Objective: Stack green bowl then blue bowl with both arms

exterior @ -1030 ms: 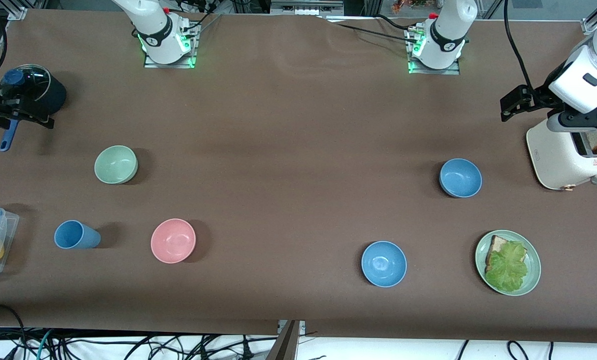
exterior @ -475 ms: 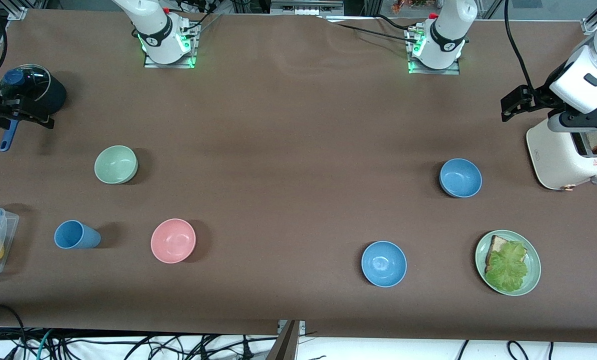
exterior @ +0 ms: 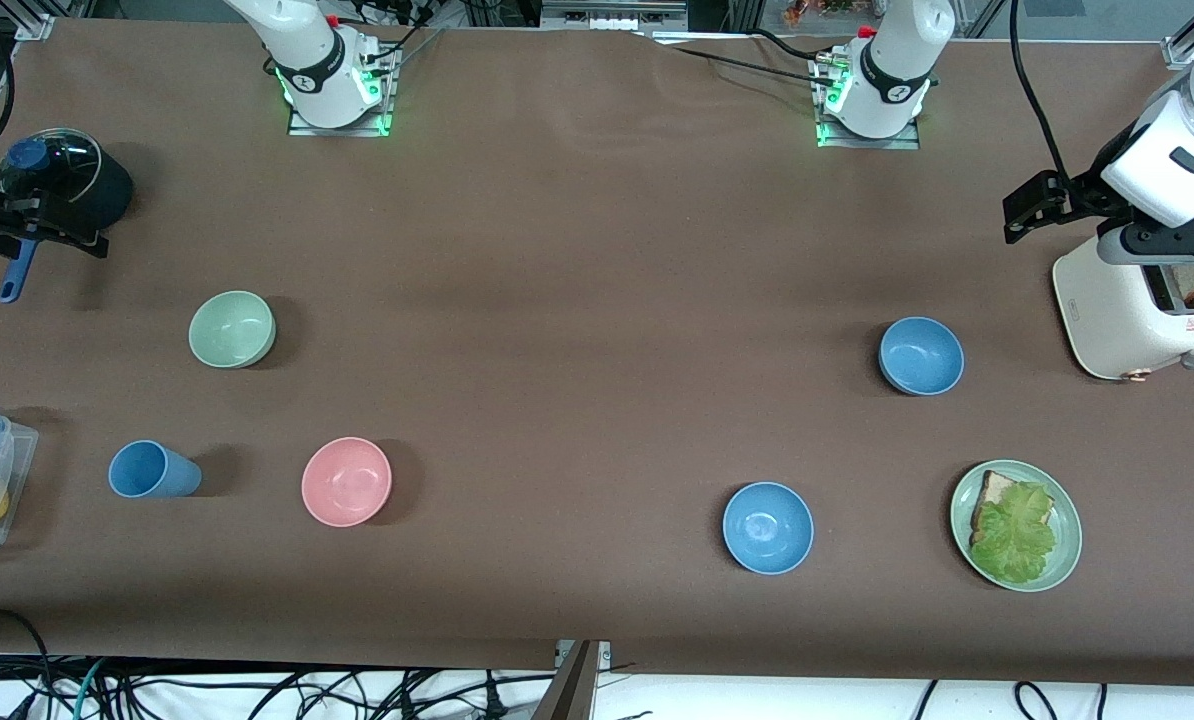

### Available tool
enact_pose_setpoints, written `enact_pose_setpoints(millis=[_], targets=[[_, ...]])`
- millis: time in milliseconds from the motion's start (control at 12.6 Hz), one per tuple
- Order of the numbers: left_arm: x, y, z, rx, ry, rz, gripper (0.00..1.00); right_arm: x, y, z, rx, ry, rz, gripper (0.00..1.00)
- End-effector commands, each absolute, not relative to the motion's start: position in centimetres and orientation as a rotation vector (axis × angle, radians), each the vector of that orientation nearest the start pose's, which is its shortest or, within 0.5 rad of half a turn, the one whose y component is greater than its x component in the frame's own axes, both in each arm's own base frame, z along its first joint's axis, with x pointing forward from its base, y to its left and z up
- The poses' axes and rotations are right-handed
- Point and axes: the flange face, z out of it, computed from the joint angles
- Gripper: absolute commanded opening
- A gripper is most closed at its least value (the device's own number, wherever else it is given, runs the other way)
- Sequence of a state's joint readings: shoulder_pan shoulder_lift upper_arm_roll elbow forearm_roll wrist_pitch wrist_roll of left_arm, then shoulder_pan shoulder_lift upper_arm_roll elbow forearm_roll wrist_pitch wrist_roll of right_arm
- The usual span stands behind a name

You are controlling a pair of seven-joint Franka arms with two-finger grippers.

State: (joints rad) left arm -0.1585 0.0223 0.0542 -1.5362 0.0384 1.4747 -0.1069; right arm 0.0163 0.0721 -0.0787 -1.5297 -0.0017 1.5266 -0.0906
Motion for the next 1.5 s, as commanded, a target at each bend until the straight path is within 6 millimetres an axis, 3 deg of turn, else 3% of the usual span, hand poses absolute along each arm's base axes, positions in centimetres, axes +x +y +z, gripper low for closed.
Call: enact_pose_setpoints(millis=[0, 317, 475, 713, 1030, 1188, 1426], targets=[[55.4, -5.0, 62.6, -3.077, -0.012, 0.104, 1.0, 57.2, -3.5, 60.5, -3.147, -0.031, 0.1, 0.99], [55.4, -3.4, 62.2, -3.103, -0.067, 0.129, 1.0, 57.3, -3.4, 60.4, -3.148, -0.034, 0.105, 0.99], [55.4, -1.1, 61.8, -3.168, -0.141, 0.161, 1.0, 57.3, -3.5, 60.3, -3.15, -0.031, 0.105, 0.99], [55.5, -0.8, 61.7, -3.169, -0.154, 0.166, 1.0, 57.9, -3.9, 58.8, -3.152, -0.017, 0.149, 0.99], [55.4, -1.1, 61.7, -3.167, -0.149, 0.169, 1.0, 58.1, -8.4, 56.8, -3.136, 0.077, 0.205, 0.99], [55.4, -1.2, 61.7, -3.167, -0.149, 0.169, 1.0, 58.6, -10.6, 54.1, -3.121, -0.052, 0.292, 0.99], [55.4, -1.3, 61.8, -3.167, -0.147, 0.167, 1.0, 57.9, -15.8, 49.5, -3.067, -0.038, 0.391, 0.99]])
